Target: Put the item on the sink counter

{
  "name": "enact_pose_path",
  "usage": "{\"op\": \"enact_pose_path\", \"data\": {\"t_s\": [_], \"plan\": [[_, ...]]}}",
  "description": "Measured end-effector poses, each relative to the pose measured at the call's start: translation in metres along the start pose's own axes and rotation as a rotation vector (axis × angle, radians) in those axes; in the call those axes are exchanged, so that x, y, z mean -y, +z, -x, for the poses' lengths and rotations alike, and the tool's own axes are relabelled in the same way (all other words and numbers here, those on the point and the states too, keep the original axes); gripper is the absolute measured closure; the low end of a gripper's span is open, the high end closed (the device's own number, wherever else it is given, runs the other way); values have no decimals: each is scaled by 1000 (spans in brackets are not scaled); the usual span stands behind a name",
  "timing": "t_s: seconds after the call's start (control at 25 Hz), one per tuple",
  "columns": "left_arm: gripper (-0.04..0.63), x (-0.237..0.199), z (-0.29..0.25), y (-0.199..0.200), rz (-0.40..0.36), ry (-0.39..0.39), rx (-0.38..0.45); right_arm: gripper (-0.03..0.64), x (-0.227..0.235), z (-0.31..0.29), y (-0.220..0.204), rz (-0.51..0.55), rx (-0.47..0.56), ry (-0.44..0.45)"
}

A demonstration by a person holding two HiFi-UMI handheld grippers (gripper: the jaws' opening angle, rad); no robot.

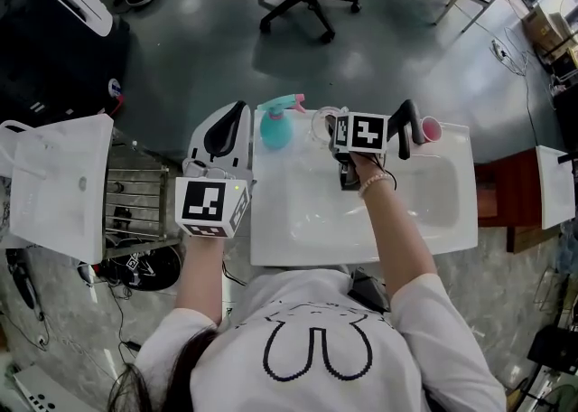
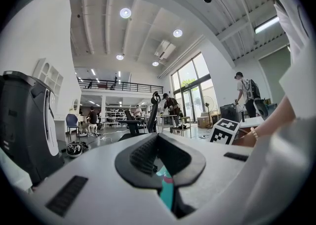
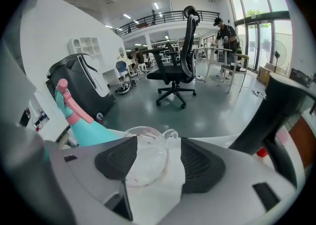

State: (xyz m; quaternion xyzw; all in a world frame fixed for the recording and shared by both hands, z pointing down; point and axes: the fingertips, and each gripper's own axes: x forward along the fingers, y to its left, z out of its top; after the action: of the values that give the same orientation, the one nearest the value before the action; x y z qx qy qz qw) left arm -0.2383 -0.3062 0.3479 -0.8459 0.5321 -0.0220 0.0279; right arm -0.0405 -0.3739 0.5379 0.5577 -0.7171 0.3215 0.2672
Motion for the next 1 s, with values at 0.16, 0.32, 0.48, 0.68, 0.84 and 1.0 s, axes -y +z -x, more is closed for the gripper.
{"op": "enact_pose_path", "data": {"t_s": [0.16,0.32,0.48,0.68,0.84,1.0], "plan": [[584,7,7,6,-8,-2,17,341,-3,14,-2,-34,13,42],[584,14,14,13,-12,11,30,341,-5,28,-4,-51,35,81],[584,24,22,21,-20,20,44,341,-6,41,-5,-61,69,120],[584,37,29,34,-30,35,59,341,-7,65,-1,-38,131,145],[584,48,35,38,-26,47,59,362,-11,83,-4,-9,154,175],[584,61,40,44,-36,52,65,520,-6,101,-9,1,161,180]]}}
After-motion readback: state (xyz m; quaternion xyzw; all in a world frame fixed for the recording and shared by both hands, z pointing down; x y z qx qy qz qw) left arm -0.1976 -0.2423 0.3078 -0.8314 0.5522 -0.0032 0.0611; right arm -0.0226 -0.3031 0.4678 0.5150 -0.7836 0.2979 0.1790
